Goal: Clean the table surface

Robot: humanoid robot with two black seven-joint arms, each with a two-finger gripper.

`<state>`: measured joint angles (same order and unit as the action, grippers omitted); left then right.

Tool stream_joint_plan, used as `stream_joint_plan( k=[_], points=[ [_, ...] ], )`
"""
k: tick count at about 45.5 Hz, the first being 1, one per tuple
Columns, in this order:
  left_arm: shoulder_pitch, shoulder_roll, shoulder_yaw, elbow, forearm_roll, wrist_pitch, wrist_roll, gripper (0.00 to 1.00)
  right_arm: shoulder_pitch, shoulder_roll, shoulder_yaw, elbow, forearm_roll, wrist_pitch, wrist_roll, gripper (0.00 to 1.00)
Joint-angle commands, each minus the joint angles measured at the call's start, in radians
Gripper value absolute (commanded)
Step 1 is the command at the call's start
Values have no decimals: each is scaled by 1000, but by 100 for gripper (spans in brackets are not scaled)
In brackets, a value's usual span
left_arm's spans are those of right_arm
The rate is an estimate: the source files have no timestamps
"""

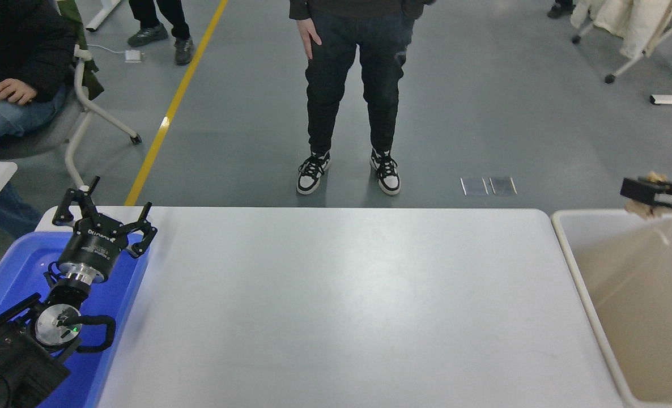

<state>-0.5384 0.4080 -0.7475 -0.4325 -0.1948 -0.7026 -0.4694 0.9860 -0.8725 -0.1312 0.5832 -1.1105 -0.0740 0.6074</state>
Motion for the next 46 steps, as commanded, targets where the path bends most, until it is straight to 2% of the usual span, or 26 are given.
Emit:
stream_joint_plan(
  k=[1, 14, 26, 28, 34, 46],
  points=[
    [0, 0, 0, 0, 0, 0, 0, 100, -125, 179, 10, -360, 144, 22, 40, 0],
    [0, 0, 0, 0, 0, 0, 0, 100, -201, 312, 2, -595, 331, 71, 5, 0],
    [0, 0, 0, 0, 0, 0, 0, 100, -234, 369, 12, -635, 472, 56, -118, 0],
    [0, -1, 0, 0, 0, 0, 0, 100, -242, 382, 16, -645, 530, 54, -165, 0],
    [0, 0, -1, 0, 0, 0, 0, 100, -265, 397, 12, -646, 669, 54, -230, 0],
    [0, 0, -1, 0, 0, 0, 0, 100, -317, 435, 18, -649, 756, 30, -256, 0]
  ],
)
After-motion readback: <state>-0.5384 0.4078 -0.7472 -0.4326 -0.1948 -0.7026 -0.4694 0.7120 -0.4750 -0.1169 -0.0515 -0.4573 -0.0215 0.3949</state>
